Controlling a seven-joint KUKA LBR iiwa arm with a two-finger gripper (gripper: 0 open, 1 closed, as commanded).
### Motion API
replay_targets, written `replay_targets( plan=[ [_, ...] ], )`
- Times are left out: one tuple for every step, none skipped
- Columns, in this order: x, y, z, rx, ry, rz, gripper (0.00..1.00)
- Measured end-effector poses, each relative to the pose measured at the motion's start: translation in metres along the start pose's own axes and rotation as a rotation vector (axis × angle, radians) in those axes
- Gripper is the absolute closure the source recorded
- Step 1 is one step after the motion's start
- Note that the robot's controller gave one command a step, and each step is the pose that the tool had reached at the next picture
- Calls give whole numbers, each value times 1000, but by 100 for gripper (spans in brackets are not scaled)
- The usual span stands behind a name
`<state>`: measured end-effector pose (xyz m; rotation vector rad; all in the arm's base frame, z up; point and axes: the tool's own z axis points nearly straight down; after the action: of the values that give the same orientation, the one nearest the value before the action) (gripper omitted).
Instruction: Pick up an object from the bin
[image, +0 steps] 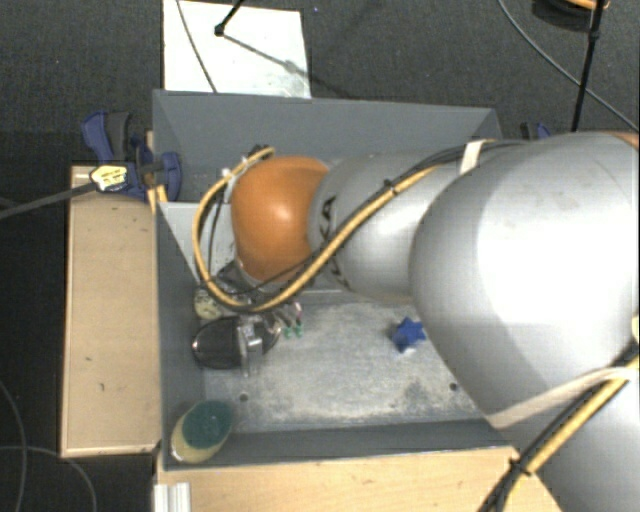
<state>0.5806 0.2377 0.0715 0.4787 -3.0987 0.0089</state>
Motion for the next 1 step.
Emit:
replay_targets(
  plan=[
    [4, 5, -92, -5, -17, -15, 100]
  ],
)
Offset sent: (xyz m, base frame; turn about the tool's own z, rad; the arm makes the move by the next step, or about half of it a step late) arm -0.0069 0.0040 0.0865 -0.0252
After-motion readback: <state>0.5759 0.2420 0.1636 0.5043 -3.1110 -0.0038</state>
